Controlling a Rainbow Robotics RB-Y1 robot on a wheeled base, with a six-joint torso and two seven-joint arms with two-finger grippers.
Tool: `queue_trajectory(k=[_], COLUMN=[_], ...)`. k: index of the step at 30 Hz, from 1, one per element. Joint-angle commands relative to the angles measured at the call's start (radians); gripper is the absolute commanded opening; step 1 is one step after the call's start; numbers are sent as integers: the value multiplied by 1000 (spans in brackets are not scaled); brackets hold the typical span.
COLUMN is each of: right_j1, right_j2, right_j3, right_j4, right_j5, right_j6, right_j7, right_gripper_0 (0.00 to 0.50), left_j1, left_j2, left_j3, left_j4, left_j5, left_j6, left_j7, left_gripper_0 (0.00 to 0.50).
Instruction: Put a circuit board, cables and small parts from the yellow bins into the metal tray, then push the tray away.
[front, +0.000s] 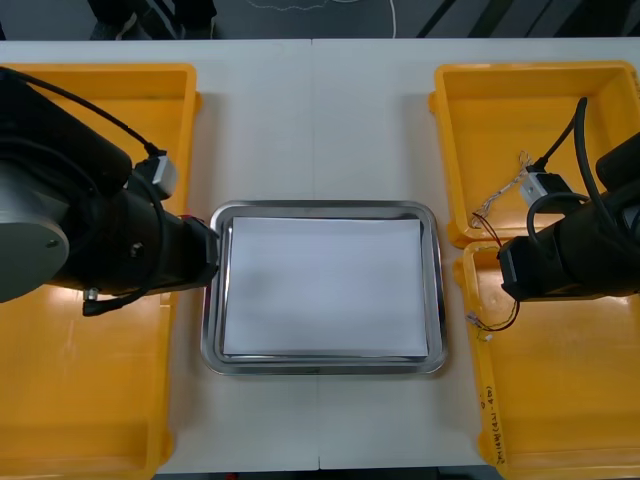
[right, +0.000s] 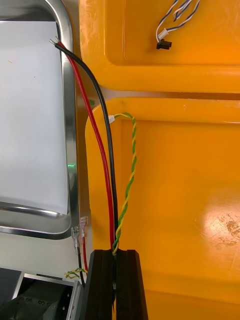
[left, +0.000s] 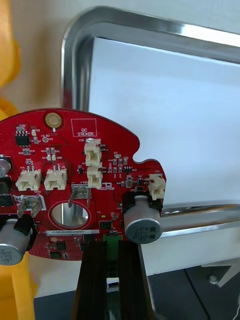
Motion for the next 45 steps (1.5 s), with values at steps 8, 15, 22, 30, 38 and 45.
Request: queue_trajectory(k=[8, 15, 22, 30, 38, 45], right_j1=[11, 18, 20, 23, 24, 26], right_j2=[-20, -19, -19, -19, -19, -19], right_j3=[3, 3, 3, 5, 3, 3], right_j4=[-6, -6, -6, -6, -6, -6], right_j5=[11, 21, 23, 23, 24, 23], right_j6=[4, 4, 4, 4, 4, 4], right_j7=[-29, -25, -25, -23, -20, -19], right_gripper_0=[0, 0, 0, 0, 0, 0], left_j1=[-122, -151, -151, -151, -151, -145], left_j2=[-60, -109, -160, -215, -221, -235], left_j3=[-140, -229, -304, -362, -407, -425], left_j4=[83, 131, 170, 259, 304, 344], left_j5=[-7, -44, -121, -196, -214, -228], left_j6=[7, 7, 7, 7, 7, 7], left_j7=[143, 148, 128, 19, -26, -89], left_gripper_0=[0, 0, 0, 0, 0, 0])
